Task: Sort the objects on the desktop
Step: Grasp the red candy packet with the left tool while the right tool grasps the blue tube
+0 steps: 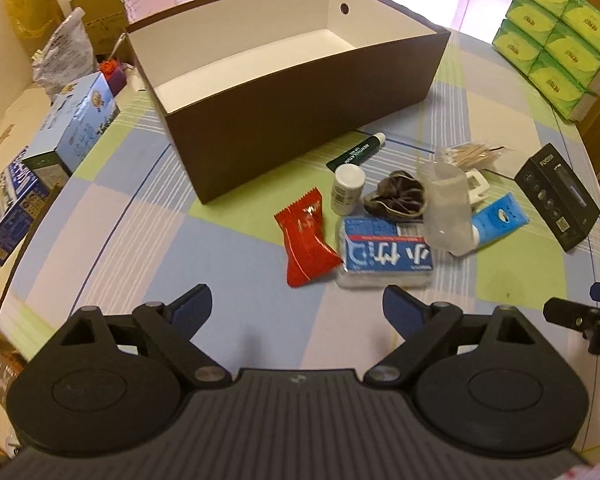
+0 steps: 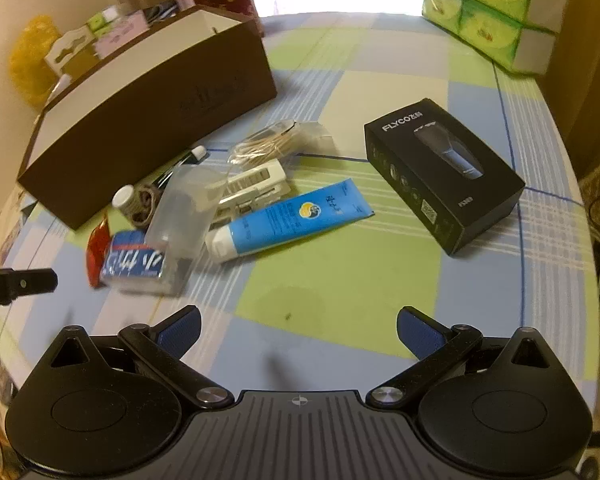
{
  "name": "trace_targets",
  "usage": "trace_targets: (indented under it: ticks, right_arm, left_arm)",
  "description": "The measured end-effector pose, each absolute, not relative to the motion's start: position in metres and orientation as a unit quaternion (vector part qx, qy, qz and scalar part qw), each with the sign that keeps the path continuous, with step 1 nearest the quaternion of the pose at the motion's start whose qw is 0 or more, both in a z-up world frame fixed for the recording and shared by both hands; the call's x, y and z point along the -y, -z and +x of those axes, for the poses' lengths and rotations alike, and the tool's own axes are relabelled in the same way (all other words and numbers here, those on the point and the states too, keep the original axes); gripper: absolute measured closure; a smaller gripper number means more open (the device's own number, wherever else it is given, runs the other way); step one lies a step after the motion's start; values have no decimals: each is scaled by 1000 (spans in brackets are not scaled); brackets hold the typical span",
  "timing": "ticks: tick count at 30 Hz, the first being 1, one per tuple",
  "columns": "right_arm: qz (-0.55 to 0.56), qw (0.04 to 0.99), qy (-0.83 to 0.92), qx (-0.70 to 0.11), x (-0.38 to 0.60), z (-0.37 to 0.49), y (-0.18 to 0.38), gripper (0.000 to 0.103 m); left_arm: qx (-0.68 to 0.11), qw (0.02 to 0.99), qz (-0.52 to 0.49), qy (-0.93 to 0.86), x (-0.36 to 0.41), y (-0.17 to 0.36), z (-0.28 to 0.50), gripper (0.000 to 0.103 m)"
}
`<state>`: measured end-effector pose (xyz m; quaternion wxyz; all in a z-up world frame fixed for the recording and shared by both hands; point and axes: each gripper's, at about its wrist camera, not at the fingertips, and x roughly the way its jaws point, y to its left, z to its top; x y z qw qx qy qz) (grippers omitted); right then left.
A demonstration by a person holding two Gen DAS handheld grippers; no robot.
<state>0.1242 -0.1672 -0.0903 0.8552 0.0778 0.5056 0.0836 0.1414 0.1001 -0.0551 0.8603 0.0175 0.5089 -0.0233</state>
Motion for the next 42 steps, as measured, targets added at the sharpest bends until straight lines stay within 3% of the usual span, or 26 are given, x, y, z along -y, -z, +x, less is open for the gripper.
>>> trace_targets:
  ticks: [3, 13, 21, 27, 35, 38, 42]
  right_arm:
    - [82, 853, -69, -511, 162, 131, 95, 2]
    - [108, 848, -23, -518, 157, 142, 104, 2]
    - [146, 856, 20, -496, 156, 154, 102, 2]
    - [182, 855, 41, -483, 154, 172, 106, 2]
    - [186, 852, 44, -488, 138, 195, 121, 35]
    - [187, 847, 38, -496, 136, 200, 126, 40]
    - [108, 845, 24, -524, 123, 204, 127, 51]
  left_arm:
    - [-511, 859, 16, 37, -106, 62, 155, 28]
    - [-519, 850, 8, 88, -113, 82, 202, 45]
    - [-536, 837, 6, 111, -115, 106, 227, 71]
    - [-535, 836, 41, 119, -116, 122, 231, 77]
    - [-533, 835, 53, 125, -127, 123, 230, 79]
    - [-537, 833, 51, 124, -132, 122, 228, 79]
    - [-541, 831, 46, 120, -138, 120, 224, 79]
